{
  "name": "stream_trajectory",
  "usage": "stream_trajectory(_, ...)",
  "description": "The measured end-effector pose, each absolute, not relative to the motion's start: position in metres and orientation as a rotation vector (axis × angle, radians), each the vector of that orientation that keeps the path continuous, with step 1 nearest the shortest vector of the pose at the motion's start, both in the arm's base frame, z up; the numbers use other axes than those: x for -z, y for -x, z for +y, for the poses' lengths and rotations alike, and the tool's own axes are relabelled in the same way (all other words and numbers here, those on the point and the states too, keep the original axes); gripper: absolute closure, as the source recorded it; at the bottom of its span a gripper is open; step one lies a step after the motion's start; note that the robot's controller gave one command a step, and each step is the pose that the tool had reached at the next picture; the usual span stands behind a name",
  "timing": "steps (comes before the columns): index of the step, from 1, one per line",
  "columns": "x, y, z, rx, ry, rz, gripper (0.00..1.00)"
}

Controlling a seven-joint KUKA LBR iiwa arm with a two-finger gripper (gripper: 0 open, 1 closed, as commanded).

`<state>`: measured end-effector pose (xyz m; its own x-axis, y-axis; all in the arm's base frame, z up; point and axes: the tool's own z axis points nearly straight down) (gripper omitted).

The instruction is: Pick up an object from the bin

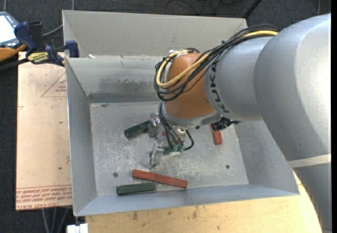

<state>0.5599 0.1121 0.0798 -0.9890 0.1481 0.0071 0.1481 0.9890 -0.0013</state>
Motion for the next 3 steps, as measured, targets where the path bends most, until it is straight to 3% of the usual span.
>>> stream_trajectory(1,-0.071,-0.582,0.089,0.003,0.259,-3.136,0.0)
stream_trajectory(2,-0.07,-0.572,0.066,0.001,-0.124,-3.14,0.0)
stream_trajectory(3,-0.07,-0.572,0.067,0.003,-0.124,-3.14,1.0)
